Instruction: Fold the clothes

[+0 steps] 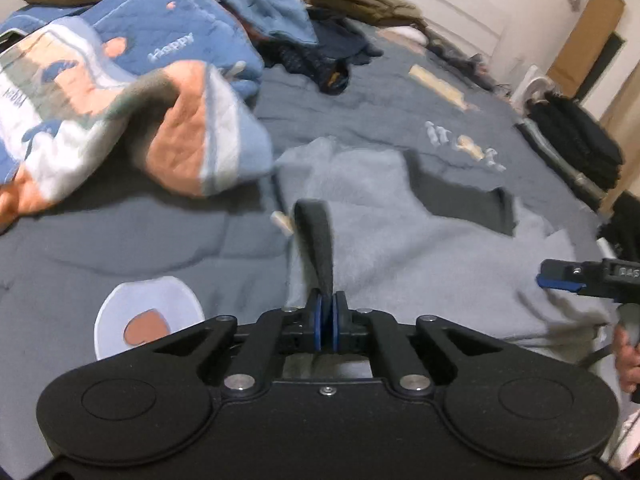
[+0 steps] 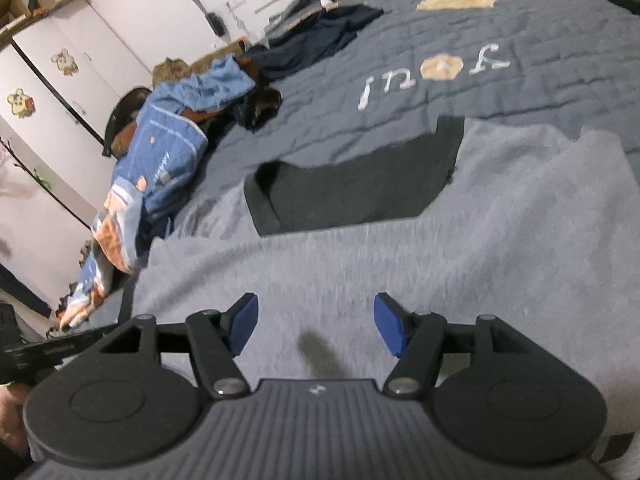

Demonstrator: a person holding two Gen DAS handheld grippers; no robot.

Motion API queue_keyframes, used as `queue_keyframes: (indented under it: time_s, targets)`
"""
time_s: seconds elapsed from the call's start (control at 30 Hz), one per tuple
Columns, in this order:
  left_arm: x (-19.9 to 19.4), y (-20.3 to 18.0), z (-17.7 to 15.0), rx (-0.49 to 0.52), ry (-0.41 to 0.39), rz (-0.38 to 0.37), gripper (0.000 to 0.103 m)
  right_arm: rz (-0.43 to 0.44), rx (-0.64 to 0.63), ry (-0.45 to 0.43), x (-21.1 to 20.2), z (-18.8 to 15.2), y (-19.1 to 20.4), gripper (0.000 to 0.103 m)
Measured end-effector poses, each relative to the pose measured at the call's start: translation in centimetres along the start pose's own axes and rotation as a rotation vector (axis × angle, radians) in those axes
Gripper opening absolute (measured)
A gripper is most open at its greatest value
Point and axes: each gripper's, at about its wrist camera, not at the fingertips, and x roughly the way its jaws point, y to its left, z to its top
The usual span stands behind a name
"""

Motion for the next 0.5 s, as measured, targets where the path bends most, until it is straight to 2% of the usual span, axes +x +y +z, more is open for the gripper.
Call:
queue_keyframes:
  time_s: [0.03,0.07,0.13,0.27,0.5]
  targets:
    - [-0.1,0.1,0.1,-0.009,-0.016,-0.005,0.018,-0.006,-0.004,0.007,0.3,-0.1,0.0,0.063]
    - [-0.3,0.3,0.3,-0.02,-0.037,-0.012,0.034,-0.01,-0.009,0.01,0.5,-0.2,0.0,0.063]
    - [-0.7,0.7,0.6,-0.044,-0.077,-0.027,0.052,-0.006,0.002,0.008,0.5,-0.3,-0.2,0.063]
    - [-1.4,1.4,1.3,-0.091,-0.159,-0.056,0.051,-0.001,0.017,-0.003,0.2,-0.1,-0.5,0.063]
    - [1.9,1.3,1.9,-0.12,-0.113,-0.019,0.049,-0.03,0.052,-0.073,-1.4,1.1,-2.1,0.063]
